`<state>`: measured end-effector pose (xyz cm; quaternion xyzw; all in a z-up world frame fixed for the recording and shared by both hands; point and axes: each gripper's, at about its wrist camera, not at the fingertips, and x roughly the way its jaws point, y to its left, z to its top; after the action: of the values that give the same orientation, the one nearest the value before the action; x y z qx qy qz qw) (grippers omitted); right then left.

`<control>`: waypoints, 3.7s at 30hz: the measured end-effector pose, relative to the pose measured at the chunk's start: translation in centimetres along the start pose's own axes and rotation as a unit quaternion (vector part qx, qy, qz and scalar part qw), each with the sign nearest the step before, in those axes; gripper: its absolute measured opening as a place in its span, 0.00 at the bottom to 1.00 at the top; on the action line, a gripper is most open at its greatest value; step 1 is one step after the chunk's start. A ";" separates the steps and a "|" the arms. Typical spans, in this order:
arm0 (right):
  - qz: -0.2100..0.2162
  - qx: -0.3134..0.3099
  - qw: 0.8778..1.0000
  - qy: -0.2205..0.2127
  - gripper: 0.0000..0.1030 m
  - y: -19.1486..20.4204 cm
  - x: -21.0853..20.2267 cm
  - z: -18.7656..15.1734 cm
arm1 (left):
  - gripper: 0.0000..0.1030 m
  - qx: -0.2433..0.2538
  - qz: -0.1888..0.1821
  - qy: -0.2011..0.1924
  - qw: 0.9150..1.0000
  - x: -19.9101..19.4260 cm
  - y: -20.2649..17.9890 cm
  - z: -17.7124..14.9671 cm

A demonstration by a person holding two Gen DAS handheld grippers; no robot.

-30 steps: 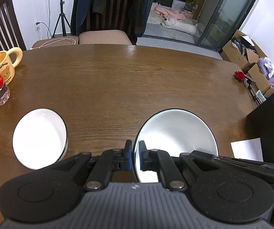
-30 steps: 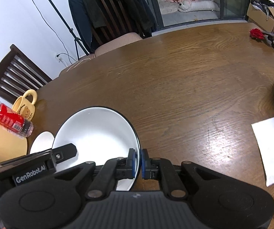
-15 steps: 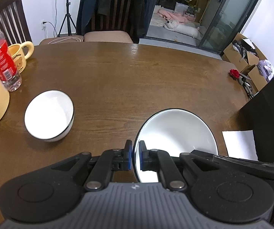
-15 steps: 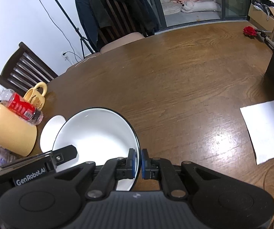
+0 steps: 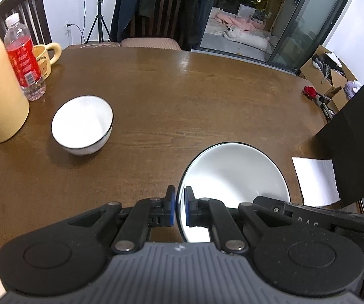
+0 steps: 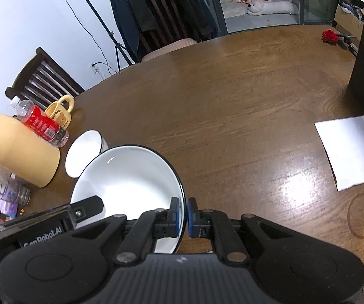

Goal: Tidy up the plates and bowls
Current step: 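Carry the held bowls with both grippers toward the placed bowls, then lower each held bowl into a placed bowl with both grippers, then open both grippers to release the bowls onto the bowl stacks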

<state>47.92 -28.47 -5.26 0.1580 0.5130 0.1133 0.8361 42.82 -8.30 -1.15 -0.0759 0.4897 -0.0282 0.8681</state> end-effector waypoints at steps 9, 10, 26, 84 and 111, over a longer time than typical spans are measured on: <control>-0.005 -0.004 1.000 0.006 0.06 -0.4 -1.0 -2.6 | 0.07 -0.010 -0.004 0.013 1.000 -0.7 -0.2 -2.7; -0.006 -0.003 1.000 0.006 0.06 -0.6 -1.1 -2.8 | 0.07 -0.010 -0.004 0.014 1.000 -0.8 -0.3 -2.9; -0.028 0.016 0.999 0.006 0.06 -3.5 -2.4 -5.8 | 0.07 0.007 -0.022 0.036 0.999 -0.3 -2.6 -5.7; -0.098 -0.061 0.993 -0.018 0.10 -6.3 0.2 -11.4 | 0.07 0.070 -0.020 0.065 0.995 4.3 -5.7 -10.4; -0.081 -0.034 0.996 -0.010 0.13 -7.3 1.0 -11.2 | 0.11 0.072 -0.004 0.054 0.996 3.7 -5.5 -9.7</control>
<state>38.53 -33.19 -13.61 0.0887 0.5112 0.0611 0.8527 36.59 -15.17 -8.32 -0.0133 0.5325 -0.0713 0.8433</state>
